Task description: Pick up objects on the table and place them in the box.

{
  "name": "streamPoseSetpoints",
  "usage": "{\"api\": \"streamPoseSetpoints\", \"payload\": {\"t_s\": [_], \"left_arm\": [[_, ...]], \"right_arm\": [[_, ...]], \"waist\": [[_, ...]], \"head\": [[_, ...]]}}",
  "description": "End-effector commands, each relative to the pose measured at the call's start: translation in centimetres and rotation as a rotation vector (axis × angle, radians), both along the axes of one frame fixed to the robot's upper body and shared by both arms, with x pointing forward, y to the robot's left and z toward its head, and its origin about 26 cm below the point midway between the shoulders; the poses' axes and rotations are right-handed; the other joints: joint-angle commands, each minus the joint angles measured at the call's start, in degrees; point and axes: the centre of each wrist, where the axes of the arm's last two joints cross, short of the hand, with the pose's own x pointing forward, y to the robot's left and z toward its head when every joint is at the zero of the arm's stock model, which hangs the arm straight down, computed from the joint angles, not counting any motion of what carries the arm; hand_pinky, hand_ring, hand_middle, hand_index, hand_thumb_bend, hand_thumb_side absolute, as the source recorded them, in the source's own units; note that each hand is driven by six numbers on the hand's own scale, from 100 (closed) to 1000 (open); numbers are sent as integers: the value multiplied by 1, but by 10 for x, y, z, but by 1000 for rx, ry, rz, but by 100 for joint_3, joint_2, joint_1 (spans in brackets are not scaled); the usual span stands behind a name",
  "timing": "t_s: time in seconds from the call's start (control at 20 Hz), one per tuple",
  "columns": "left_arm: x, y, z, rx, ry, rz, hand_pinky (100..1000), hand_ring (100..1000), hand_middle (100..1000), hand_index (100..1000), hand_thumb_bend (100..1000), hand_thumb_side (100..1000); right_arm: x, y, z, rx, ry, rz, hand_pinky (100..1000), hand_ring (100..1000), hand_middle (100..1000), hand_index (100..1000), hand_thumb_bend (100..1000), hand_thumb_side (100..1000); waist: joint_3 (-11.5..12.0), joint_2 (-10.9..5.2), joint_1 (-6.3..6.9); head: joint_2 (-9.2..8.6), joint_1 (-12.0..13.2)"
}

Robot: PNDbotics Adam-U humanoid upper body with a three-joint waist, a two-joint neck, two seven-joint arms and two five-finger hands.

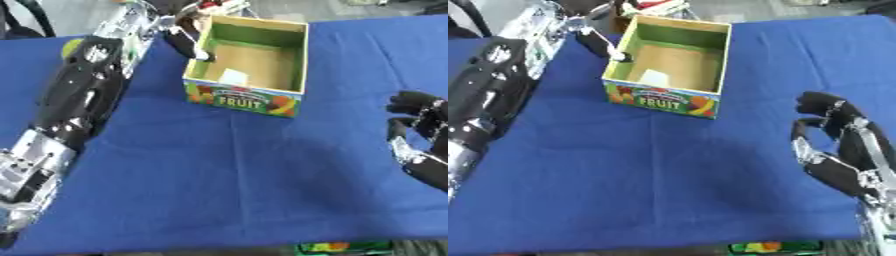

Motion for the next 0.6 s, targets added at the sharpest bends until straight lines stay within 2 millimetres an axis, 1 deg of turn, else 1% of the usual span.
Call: {"api": "streamPoseSetpoints", "payload": {"t_s": [0.05, 0.15, 0.3, 0.45, 0.6], "left_arm": [[-3, 38, 24, -52, -54, 130, 744, 703, 750, 850, 654, 385], [-3, 60, 23, -89, -52, 235, 740, 700, 748, 847, 653, 379], [-2, 88, 15, -143, -49, 391, 733, 699, 746, 844, 641, 362], [-2, 114, 1, -188, -45, 546, 728, 694, 741, 842, 631, 350], [-2, 134, -18, -199, -35, 682, 730, 696, 742, 843, 618, 334]], "right_arm": [[1, -3, 5, -4, -16, -3, 735, 793, 756, 824, 100, 100], [1, -3, 4, -5, -14, -6, 735, 794, 756, 824, 100, 102], [1, -4, 4, -5, -14, -6, 735, 794, 756, 824, 100, 103], [1, -4, 4, -6, -13, -6, 735, 794, 756, 824, 100, 104], [1, -4, 4, -6, -14, -6, 735, 794, 756, 824, 100, 106]], "waist": [[22, -75, -20], [42, -68, -19], [58, -56, -17], [56, -46, -18], [41, -28, -13]], "head": [[-45, -21], [-47, -32], [-48, -34], [-59, -44], [-81, -44]]}}
